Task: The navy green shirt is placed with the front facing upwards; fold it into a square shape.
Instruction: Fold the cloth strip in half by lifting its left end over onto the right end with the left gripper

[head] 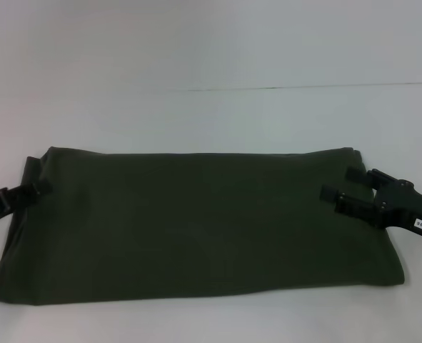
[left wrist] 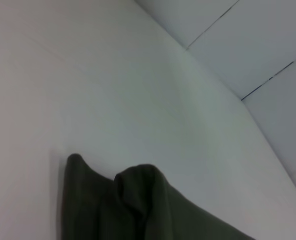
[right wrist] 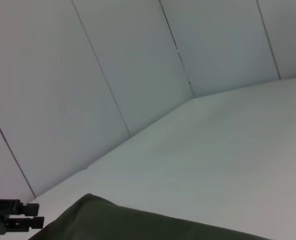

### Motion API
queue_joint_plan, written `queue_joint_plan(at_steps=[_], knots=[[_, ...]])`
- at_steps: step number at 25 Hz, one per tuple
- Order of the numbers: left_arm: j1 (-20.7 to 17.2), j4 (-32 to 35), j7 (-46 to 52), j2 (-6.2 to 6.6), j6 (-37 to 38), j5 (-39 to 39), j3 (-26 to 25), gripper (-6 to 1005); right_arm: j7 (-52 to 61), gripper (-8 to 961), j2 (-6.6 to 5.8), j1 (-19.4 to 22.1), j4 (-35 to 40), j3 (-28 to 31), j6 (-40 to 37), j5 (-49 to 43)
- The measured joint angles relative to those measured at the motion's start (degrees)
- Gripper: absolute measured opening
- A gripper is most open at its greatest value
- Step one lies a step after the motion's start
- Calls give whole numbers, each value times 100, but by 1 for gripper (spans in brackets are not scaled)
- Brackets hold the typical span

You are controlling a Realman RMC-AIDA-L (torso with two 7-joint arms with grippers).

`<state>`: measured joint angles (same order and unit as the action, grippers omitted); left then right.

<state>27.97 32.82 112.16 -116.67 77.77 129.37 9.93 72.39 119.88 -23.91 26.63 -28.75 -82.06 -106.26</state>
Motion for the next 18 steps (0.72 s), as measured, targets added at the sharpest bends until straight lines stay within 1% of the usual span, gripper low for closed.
queue_joint_plan(at_steps=[7, 14, 18], knots=[[58, -246, 15, 12, -302, 34, 76, 579, 10, 925, 0, 1, -7, -8, 3, 0], [141, -561, 144, 23, -1099, 199, 276, 579, 12, 925, 0, -28, -10, -8, 24, 0], [210, -690, 127, 26, -1330, 183, 372, 579, 12, 925, 0, -47, -39, -8, 31, 0]])
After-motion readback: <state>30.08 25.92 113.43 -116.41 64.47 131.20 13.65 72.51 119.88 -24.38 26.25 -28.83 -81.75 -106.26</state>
